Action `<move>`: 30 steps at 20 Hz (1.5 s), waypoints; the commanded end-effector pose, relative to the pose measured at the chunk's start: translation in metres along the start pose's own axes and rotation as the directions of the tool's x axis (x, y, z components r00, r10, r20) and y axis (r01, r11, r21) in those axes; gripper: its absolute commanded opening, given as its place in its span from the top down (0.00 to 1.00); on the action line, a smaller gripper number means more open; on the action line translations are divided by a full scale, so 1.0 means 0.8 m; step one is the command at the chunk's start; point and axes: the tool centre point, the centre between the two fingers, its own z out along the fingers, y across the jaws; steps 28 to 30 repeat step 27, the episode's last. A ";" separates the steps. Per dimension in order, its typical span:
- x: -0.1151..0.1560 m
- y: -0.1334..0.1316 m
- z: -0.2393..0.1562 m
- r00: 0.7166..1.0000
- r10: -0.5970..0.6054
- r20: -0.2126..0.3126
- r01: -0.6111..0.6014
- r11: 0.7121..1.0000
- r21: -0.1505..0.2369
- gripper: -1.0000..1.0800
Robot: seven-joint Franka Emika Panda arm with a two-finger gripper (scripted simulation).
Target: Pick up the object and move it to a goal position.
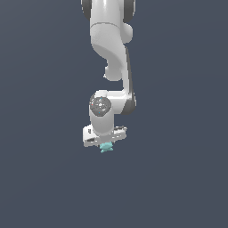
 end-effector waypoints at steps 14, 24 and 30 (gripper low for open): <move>0.088 -0.073 -0.049 1.000 -0.001 -0.001 0.001 1.000 0.000 1.00; 0.108 -0.088 -0.059 1.000 -0.001 -0.001 0.001 1.000 0.000 1.00; 0.108 -0.087 -0.059 1.000 -0.001 -0.001 0.001 1.000 0.000 1.00</move>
